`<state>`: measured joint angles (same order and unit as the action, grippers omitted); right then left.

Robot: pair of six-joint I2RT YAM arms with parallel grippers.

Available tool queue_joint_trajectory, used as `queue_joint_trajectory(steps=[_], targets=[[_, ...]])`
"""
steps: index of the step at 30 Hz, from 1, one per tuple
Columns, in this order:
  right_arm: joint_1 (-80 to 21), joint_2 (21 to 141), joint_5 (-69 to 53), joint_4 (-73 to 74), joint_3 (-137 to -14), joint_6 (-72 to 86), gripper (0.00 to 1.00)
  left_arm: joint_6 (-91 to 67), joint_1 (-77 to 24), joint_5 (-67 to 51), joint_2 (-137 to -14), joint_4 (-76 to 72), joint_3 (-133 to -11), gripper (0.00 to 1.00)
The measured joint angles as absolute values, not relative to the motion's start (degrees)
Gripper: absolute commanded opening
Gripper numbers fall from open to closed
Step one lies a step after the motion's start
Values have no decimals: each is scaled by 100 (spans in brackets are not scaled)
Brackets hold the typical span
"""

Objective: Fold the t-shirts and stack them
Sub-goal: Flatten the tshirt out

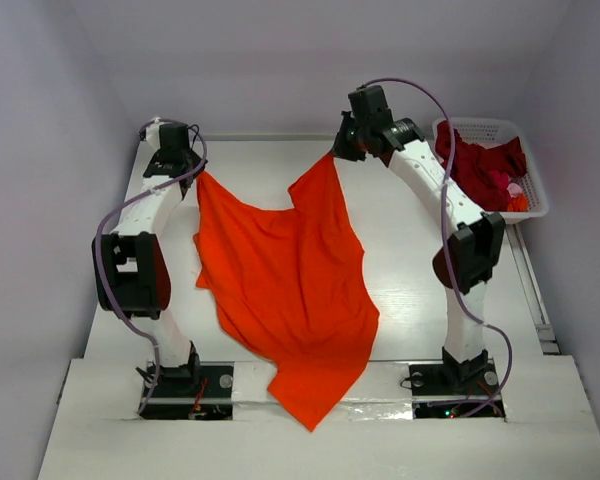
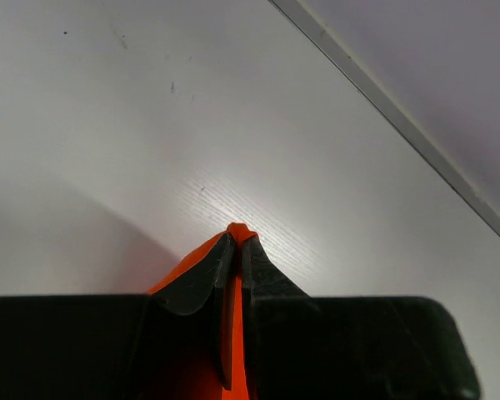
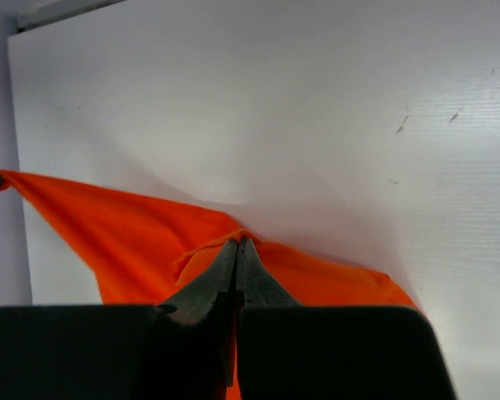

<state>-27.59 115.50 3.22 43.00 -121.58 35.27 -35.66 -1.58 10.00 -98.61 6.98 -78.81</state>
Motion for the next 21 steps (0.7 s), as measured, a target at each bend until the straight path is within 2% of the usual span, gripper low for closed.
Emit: queue_joint_trajectory(steps=[5, 13, 21], targets=[[-2340, 12414, 176, 4783, -13050, 3470, 0, -3675, -139, 875, -10374, 777, -8368, 0], [-1680, 13109, -242, 5144, -14005, 3282, 0, -3758, -108, 744, -10833, 899, -8774, 0], [-1081, 13281, -478, 5137, -14079, 3262, 0, -3780, 84, 633, -10989, 1020, -8923, 0]])
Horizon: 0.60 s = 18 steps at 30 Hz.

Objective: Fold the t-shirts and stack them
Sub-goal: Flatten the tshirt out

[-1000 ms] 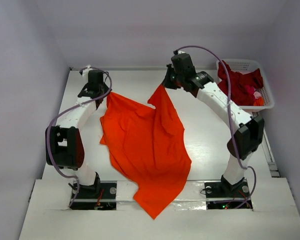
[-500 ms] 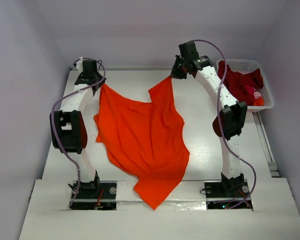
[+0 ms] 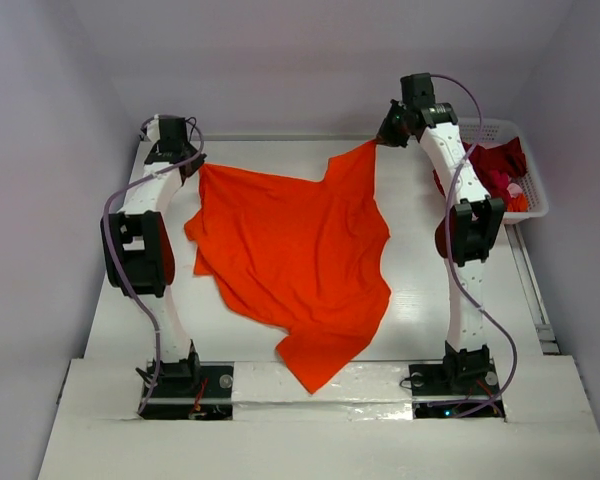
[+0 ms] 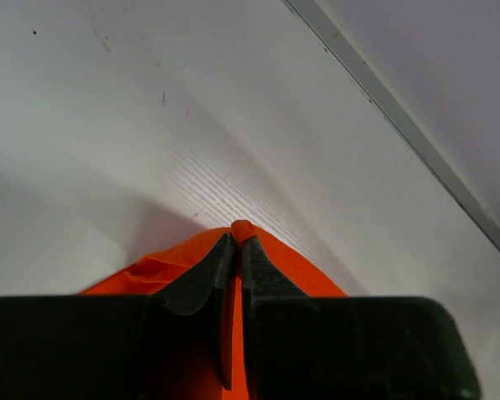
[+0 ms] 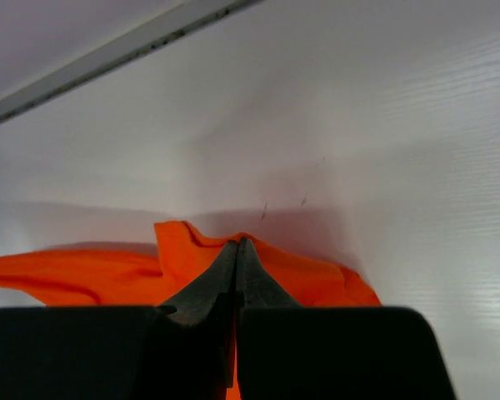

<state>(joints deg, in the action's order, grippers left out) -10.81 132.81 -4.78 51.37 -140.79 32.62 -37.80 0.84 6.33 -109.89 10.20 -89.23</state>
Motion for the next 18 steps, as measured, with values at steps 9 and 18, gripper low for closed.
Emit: queue_joint_trajectory(steps=[9, 18], targets=[[-784, 14031, -742, 5096, -14547, 3109, 0, -3874, 123, 489, -11467, 1087, -9382, 0], [-685, 14136, -974, 4956, -14634, 3111, 0, -4075, 180, 287, -11861, 1135, -9557, 0]])
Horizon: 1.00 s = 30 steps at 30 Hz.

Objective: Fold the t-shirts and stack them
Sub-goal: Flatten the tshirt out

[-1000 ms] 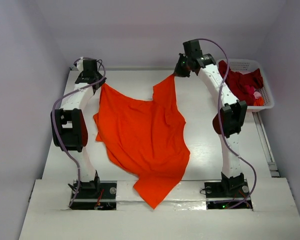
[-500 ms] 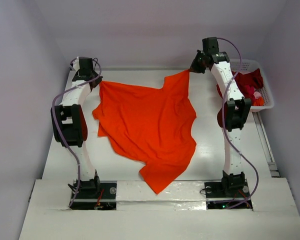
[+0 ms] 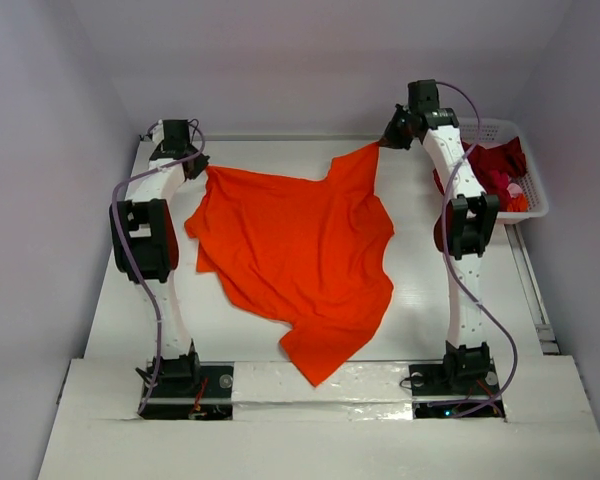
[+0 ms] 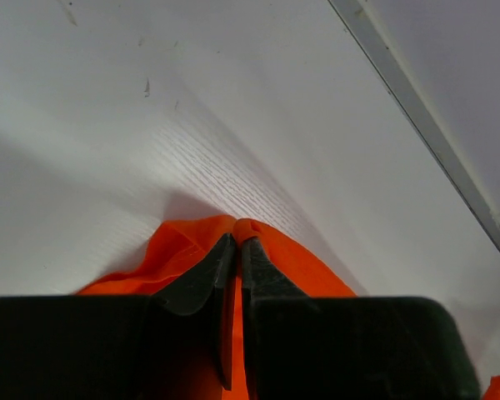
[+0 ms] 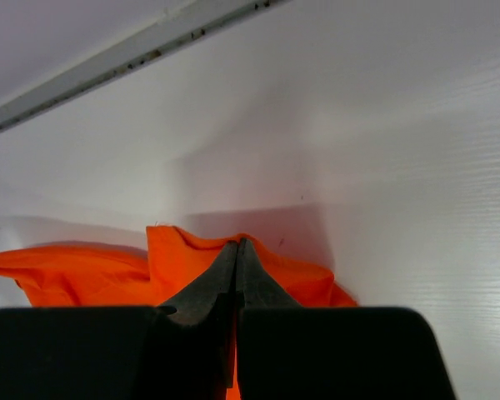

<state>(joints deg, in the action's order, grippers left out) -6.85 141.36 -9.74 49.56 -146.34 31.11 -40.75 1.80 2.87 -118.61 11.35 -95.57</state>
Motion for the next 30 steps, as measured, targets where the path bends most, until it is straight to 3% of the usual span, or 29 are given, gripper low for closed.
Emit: queue_joint_trajectory(steps=[28, 30], targets=[[-419, 14300, -1225, 4451, -14698, 3111, 0, -5076, 913, -1328, -12678, 532, -9990, 0], [-419, 14306, -1236, 4451, -14698, 3094, 0, -5098, 913, -1334, -12678, 530, -9990, 4]])
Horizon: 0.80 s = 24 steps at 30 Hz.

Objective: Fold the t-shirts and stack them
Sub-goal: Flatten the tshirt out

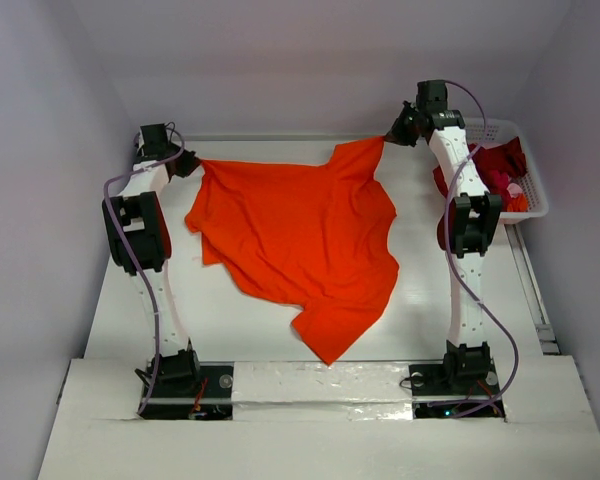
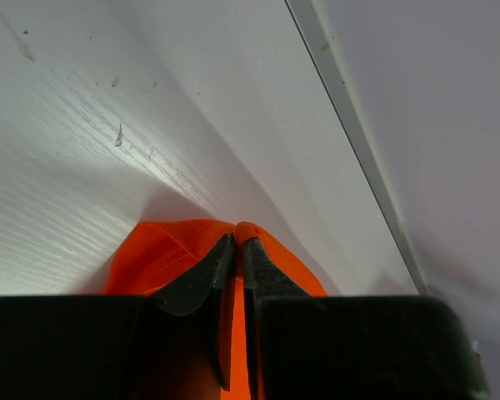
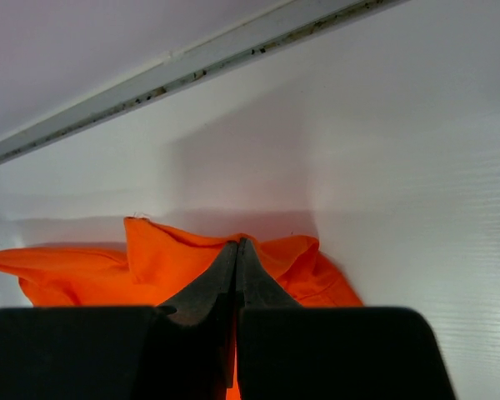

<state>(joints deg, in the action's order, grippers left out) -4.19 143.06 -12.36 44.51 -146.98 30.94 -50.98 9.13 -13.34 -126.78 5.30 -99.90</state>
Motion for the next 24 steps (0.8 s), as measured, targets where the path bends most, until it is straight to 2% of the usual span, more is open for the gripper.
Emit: queue_joint_trajectory(steps=[1, 3, 4, 6, 7, 8, 9, 10, 12, 14, 15, 16, 18, 21, 22, 23, 24], targets=[[-419, 14306, -1240, 4451, -14698, 3083, 1, -5105, 910, -1337, -12680, 523, -9990, 12], [-419, 14306, -1243, 4449, -14698, 3065, 14, -5127, 921, -1330, -12678, 513, -9990, 20], [-419, 14306, -1240, 4447, -14698, 3055, 34, -5140, 941, -1334, -12680, 497, -9990, 30], [-419, 14306, -1223, 4436, -14700, 3041, 56, -5153, 998, -1339, -12678, 445, -9990, 40], [-419, 14306, -1234, 4429, -14711, 3006, 71, -5157, 1039, -1332, -12678, 416, -9990, 48], [-419, 14306, -1229, 4431, -14728, 2991, 79, -5162, 1090, -1345, -12678, 379, -9990, 54], [-412, 14306, -1225, 4423, -14744, 2974, 86, -5172, 1142, -1354, -12678, 338, -9988, 66], [-408, 14306, -1225, 4414, -14770, 2971, 99, -5168, 1194, -1358, -12678, 279, -9988, 88], [-401, 14306, -1223, 4392, -14805, 2950, 100, -5205, 1310, -1363, -12669, 200, -9988, 94], [-392, 14306, -1214, 4364, -14816, 2945, 100, -5218, 1380, -1361, -12639, 191, -9988, 94], [-386, 14306, -1214, 4346, -14818, 2943, 96, -5218, 1415, -1356, -12606, 200, -9988, 92], [-381, 14306, -1223, 4335, -14818, 2936, 89, -5214, 1455, -1347, -12551, 226, -9988, 85], [-377, 14296, -1256, 4327, -14814, 2934, 85, -5221, 1494, -1337, -12339, 325, -9922, 73], [-421, 14099, -1284, 4324, -14577, 2934, 69, -5153, 1457, -1291, -11644, 408, -9426, 51], [-451, 13965, -1295, 4331, -14424, 2930, 60, -5151, 1417, -1269, -11343, 451, -9174, 37], [-504, 13817, -1299, 4329, -14271, 2926, 41, -5120, 1354, -1214, -10967, 482, -8882, 28], [-572, 13646, -1295, 4322, -14112, 2888, 31, -5081, 1271, -1144, -10606, 493, -8597, 17]])
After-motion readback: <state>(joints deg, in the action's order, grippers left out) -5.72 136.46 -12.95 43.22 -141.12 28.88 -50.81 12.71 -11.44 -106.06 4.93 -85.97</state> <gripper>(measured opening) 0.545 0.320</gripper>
